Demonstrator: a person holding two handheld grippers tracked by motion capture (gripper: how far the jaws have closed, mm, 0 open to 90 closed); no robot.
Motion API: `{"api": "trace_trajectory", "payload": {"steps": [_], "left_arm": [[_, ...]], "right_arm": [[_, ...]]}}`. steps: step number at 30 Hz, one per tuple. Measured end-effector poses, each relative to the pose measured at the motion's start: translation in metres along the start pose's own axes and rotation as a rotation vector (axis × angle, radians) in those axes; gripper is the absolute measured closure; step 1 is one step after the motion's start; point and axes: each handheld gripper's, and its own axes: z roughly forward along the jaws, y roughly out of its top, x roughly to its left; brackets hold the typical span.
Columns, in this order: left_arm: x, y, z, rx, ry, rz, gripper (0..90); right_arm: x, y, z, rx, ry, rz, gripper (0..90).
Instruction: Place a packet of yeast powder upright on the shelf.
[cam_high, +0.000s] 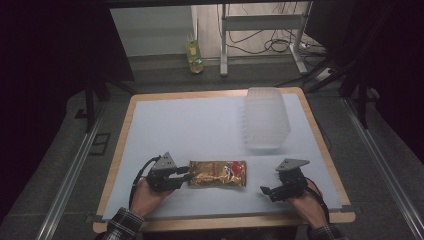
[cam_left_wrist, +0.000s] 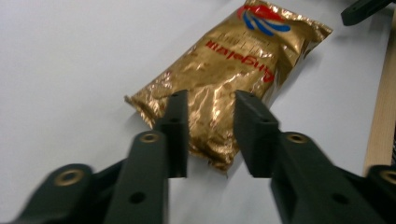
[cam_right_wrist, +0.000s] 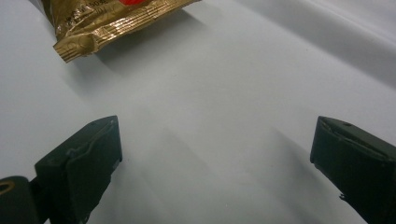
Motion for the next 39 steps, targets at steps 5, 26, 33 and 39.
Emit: {"api": "trace_trajectory", "payload": {"steps": [5, 26, 33, 39], "left_arm": [[-0.004, 0.01, 0.006, -0.017, 0.004, 0.036, 89.7], [-0.001, 0.007, 0.046, 0.059, 0.012, 0.037, 90.0], [0.004, -0.002, 0.04, 0.044, 0.018, 0.022, 90.0], [0.006, -0.009, 0.035, 0.034, 0.012, -0.003, 90.0]], "right_arm": [[0.001, 0.0, 0.0, -0.004, -0.006, 0.001, 2.7], [0.005, 0.002, 0.002, 0.003, -0.002, -0.005, 4.5], [0.007, 0.002, 0.001, 0.005, 0.01, -0.001, 5.2], [0.01, 0.003, 0.0, 0.006, 0.031, 0.012, 5.7]]}}
